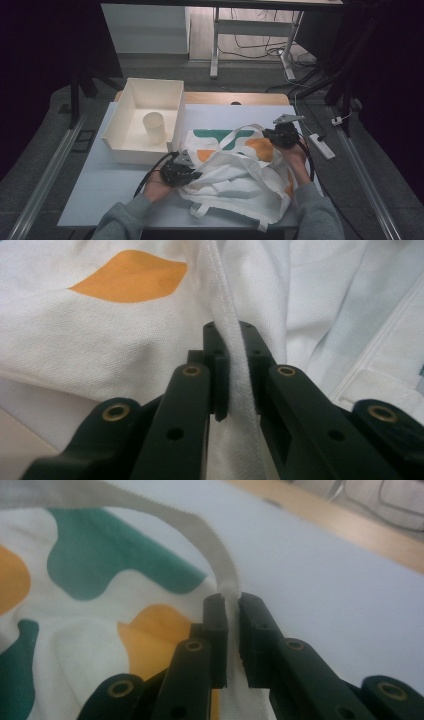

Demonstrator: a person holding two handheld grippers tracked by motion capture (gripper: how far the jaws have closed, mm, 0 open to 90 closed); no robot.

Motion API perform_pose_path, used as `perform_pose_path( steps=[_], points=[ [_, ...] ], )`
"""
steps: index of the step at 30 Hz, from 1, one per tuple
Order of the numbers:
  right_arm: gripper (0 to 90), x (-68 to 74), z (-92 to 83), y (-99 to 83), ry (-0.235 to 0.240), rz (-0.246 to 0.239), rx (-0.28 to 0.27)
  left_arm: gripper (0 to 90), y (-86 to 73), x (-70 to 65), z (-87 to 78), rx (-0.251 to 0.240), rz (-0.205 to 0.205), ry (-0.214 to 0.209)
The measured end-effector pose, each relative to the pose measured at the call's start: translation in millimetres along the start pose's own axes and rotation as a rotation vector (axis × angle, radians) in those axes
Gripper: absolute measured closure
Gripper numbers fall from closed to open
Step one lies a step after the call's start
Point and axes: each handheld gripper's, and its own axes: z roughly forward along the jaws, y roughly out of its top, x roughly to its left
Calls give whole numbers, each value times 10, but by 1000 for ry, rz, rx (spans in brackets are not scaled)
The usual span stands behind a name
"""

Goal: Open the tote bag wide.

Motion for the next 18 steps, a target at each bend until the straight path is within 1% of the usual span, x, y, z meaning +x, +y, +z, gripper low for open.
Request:
perform_pose_path(
  steps=[1,2,3,4,5,7,9,11,16,17,18],
  points=[
    [748,17,12,2,0,-2,8,844,0,-1,-1,0,1,0],
    [673,36,6,15,-11,6,7,844,0,-2,-1,0,1,0],
    [616,53,-15,32,-21,21,-3,844,0,-2,0,0,1,0],
    [569,85,-79,68,-31,37,-36,844,0,-2,0,0,0,0],
    [529,115,-139,102,-35,39,-62,844,0,0,-1,0,0,0],
    [464,178,-252,156,-39,24,-80,844,-1,5,0,-1,-2,-3],
    [439,244,-332,169,-3,12,-82,844,-1,3,-1,-1,-1,-2],
    [425,305,-382,158,21,1,-72,844,-1,2,-1,0,-1,-3],
    [420,405,-424,113,106,-10,-71,844,-1,6,-2,-1,-1,-3],
    [423,416,-424,105,119,-12,-70,844,-1,7,-2,-1,-1,-3],
    [423,427,-423,97,123,-14,-70,844,-1,7,-1,-1,-1,-3]
  ],
)
